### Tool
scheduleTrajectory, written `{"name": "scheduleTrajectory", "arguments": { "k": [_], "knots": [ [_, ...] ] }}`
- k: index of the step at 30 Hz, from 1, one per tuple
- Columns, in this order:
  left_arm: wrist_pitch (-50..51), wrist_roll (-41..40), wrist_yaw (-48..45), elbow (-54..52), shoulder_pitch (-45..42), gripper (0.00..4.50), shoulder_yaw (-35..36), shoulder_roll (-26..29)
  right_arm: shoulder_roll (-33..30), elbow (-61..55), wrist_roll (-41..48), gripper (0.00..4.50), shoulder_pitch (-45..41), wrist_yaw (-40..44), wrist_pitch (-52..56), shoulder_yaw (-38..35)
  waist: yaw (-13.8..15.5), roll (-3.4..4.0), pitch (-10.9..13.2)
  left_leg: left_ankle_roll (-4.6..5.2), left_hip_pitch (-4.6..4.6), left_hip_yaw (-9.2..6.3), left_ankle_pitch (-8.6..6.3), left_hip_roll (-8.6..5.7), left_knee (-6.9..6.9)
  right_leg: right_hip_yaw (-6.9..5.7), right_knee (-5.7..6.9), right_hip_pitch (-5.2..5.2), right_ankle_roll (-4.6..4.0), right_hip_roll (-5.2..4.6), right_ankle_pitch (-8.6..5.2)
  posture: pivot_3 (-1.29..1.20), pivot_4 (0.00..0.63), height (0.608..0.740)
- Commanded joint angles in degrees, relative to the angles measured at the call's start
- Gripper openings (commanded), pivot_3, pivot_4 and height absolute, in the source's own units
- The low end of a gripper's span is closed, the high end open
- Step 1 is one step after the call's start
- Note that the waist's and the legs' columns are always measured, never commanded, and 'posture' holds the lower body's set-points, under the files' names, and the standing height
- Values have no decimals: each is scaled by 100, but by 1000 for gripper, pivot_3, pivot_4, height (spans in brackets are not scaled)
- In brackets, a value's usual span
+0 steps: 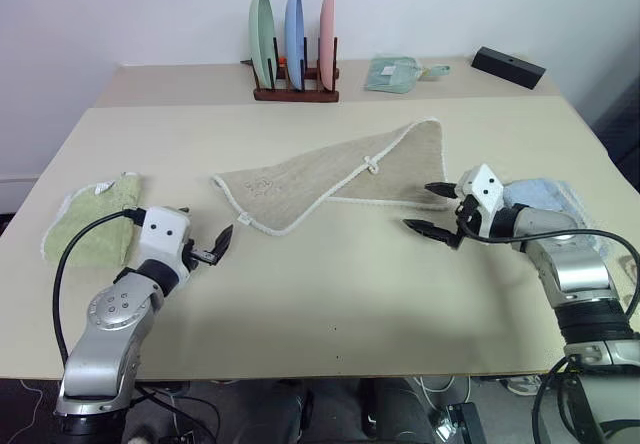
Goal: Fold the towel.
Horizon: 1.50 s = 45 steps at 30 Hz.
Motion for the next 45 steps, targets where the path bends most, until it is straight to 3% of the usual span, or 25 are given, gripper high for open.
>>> {"name": "scheduleTrajectory", "arguments": {
  "k": [1, 21, 26, 30, 32, 45],
  "knots": [
    [-34, 51, 41, -189, -38, 4484, 35, 3, -16, -124, 8, 4500, -152, -60, -82, -109, -3, 0, 0, 0, 1, 1, 0, 1, 0, 1, 0, 0, 0, 0, 0, 0, 150, 735],
    [-40, -6, 23, 2, -355, 4484, -48, -48, 237, -173, -125, 4500, -139, -375, -247, -89, 2, 0, 0, 0, 0, 6, 0, 2, 0, 5, 0, -2, -1, 2, 2, 0, 150, 735],
    [130, -267, -707, 286, -999, 4484, -518, 91, 165, -633, 153, 4500, 79, -412, 287, -257, 14, 0, 0, -1, -2, 6, 0, 2, 6, 5, 1, -1, 0, 2, 5, 0, 150, 735],
    [6, 579, -1494, 705, -1748, 4484, -2039, 510, 209, -982, 102, 4500, 411, -634, 300, -292, 9, 0, 0, 2, -2, 8, -1, 2, 6, 6, 1, -1, 2, 2, 6, 0, 150, 735],
    [-74, 979, -1580, 1064, -2042, 4484, -2442, 645, 264, -1055, 43, 4500, 456, -765, 265, -276, -4, 0, 0, 3, -2, 10, -1, 1, 6, 7, 0, -1, 4, 1, 8, 0, 150, 735],
    [271, 1466, -1367, 1971, -2805, 4484, -2492, 463, 341, -1374, 67, 4500, 732, -1062, 261, -262, -9, 1, 0, 1, -5, 25, 0, 13, 5, 27, 2, -17, 3, 18, 16, 0, 150, 735]
  ]
}}
